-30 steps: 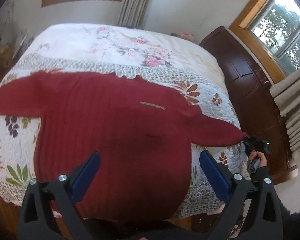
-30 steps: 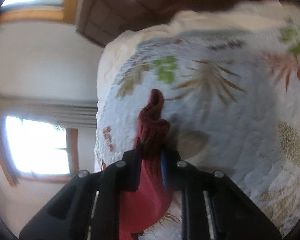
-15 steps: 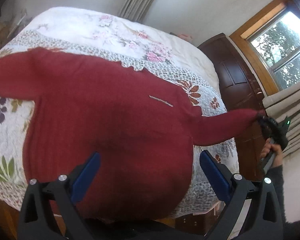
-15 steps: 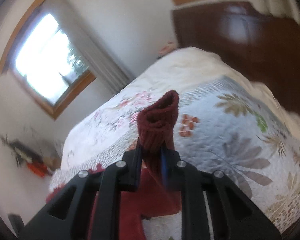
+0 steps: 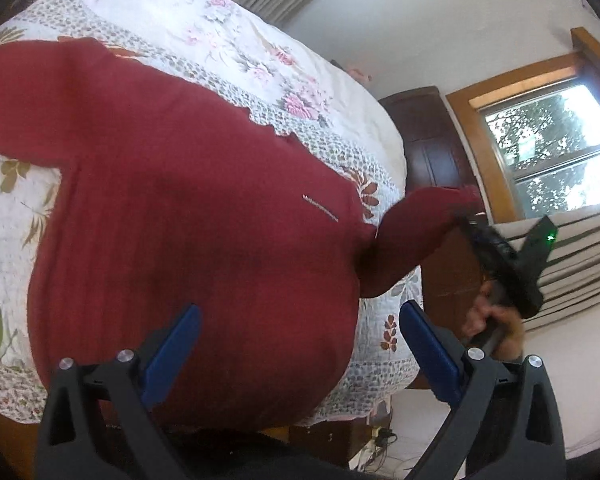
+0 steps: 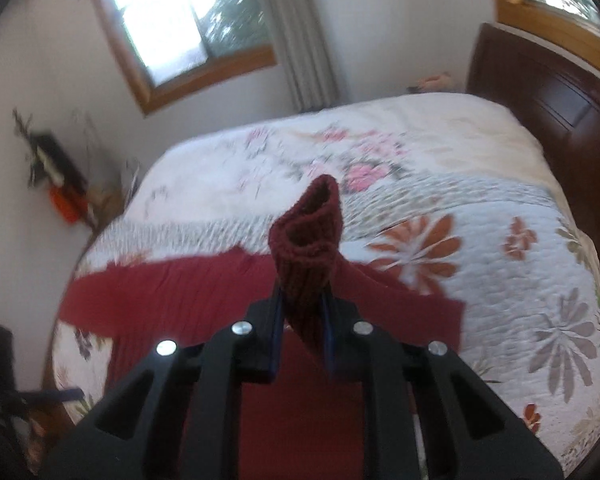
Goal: Fold small clothes
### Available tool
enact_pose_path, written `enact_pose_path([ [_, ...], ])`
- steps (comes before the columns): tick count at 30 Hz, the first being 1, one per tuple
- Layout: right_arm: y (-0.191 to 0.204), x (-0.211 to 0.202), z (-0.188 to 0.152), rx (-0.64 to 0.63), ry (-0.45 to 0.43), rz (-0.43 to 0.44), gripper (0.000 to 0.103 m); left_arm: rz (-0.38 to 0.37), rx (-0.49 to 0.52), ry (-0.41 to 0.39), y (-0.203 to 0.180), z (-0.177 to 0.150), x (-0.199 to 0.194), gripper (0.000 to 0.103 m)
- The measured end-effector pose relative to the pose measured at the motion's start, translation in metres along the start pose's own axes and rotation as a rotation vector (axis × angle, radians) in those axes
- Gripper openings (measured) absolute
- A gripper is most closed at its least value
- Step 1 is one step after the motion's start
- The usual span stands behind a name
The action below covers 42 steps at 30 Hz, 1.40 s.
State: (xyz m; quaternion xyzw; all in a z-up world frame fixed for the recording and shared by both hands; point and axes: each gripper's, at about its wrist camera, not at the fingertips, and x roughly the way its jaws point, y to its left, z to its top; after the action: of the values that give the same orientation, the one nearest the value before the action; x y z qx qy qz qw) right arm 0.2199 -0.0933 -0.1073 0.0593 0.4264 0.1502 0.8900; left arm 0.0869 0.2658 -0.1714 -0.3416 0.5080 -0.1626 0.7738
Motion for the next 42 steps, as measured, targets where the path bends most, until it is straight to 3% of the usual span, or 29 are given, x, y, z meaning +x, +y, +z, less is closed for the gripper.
enact_pose_path([
  [2,0.025,0.029,-0.011,-0.044,0.052,-0.012,0.015,-0.008,-0.01,-0.008,0.005,0.004,0.0,0.099],
  [7,0.077,0.086,-0.041,-0.171,0.165,-0.072,0.015,-0.138,-0.083,0.016,0.026,0.029,0.012,0.099],
  [13,0.095,0.129,-0.076,-0.226,0.254,-0.097,0.019,-0.154,-0.071,0.094,0.026,0.058,0.034,0.099],
  [18,0.084,0.131,-0.088,-0.11,0.292,0.01,0.03,-0.258,-0.166,0.164,0.035,0.078,0.067,0.099],
  [24,0.06,0.083,-0.1,-0.006,0.279,0.057,0.037,-0.316,-0.202,0.224,0.029,0.092,0.111,0.099],
  [27,0.045,0.057,-0.116,0.02,0.279,0.047,0.041,-0.297,-0.19,0.255,0.022,0.099,0.14,0.099],
  [34,-0.009,-0.003,-0.173,0.21,0.261,-0.017,0.049,-0.165,-0.148,0.365,0.008,0.1,0.196,0.099],
  [39,-0.03,-0.015,-0.189,0.317,0.25,-0.022,0.052,-0.056,-0.157,0.431,0.008,0.092,0.224,0.099],
  [42,-0.03,-0.016,-0.189,0.35,0.236,0.006,0.052,-0.037,-0.139,0.432,0.004,0.094,0.23,0.099],
])
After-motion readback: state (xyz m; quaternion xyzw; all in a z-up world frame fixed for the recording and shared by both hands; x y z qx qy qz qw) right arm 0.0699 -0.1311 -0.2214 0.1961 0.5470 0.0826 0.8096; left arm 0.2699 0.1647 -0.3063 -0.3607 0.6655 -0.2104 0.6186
